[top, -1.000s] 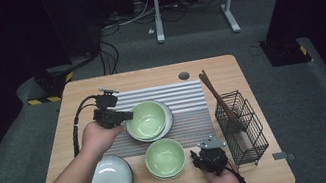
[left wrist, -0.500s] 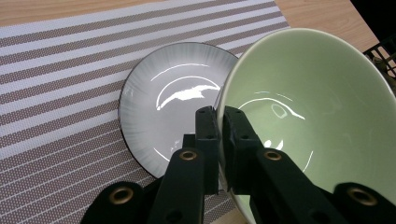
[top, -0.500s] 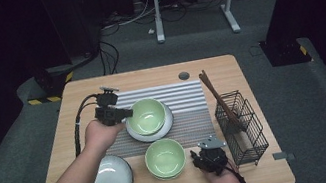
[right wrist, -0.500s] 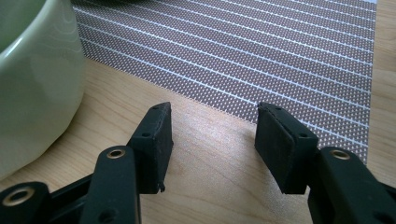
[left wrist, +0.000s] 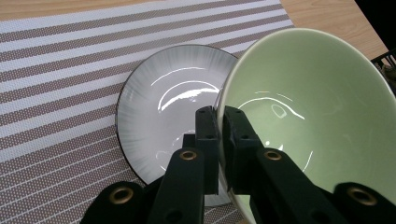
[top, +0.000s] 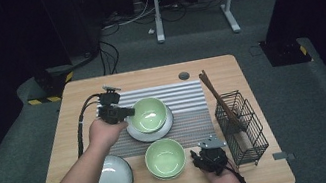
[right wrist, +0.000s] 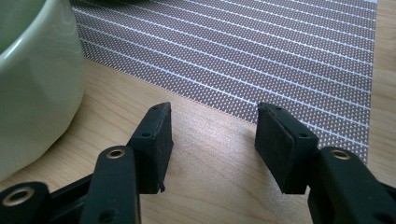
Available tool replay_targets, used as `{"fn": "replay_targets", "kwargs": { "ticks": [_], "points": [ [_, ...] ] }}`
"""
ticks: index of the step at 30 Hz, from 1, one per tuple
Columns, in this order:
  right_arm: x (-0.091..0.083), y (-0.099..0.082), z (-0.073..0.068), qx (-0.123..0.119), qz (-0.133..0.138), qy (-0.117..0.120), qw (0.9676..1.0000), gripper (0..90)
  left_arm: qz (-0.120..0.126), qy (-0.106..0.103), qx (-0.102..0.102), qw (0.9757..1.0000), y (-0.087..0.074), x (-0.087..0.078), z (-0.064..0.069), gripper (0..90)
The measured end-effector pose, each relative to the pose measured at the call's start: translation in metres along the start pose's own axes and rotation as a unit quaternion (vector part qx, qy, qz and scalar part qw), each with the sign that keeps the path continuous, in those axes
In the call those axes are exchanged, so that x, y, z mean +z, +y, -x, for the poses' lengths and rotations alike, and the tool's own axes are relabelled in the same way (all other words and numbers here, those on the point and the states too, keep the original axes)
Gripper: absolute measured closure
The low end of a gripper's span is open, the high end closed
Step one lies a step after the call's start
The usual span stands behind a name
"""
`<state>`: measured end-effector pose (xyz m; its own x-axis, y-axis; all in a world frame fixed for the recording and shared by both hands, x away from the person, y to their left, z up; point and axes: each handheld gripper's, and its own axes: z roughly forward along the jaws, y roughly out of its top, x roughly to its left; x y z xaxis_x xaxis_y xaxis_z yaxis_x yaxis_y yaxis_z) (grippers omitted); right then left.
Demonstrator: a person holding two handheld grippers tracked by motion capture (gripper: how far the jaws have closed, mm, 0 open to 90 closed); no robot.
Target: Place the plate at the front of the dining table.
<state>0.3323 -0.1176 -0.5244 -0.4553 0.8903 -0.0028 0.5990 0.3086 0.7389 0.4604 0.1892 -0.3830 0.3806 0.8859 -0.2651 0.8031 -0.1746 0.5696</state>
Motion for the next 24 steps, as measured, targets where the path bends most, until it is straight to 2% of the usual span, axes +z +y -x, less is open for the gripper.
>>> {"fn": "replay_targets", "kwargs": {
  "ticks": [24],
  "points": [
    [0.000,0.000,0.000,0.000,0.000,0.001,1.0000,45.8,0.008,0.006,-0.018,0.9998,0.005,0.015,-0.011,85.2]
  ]
}}
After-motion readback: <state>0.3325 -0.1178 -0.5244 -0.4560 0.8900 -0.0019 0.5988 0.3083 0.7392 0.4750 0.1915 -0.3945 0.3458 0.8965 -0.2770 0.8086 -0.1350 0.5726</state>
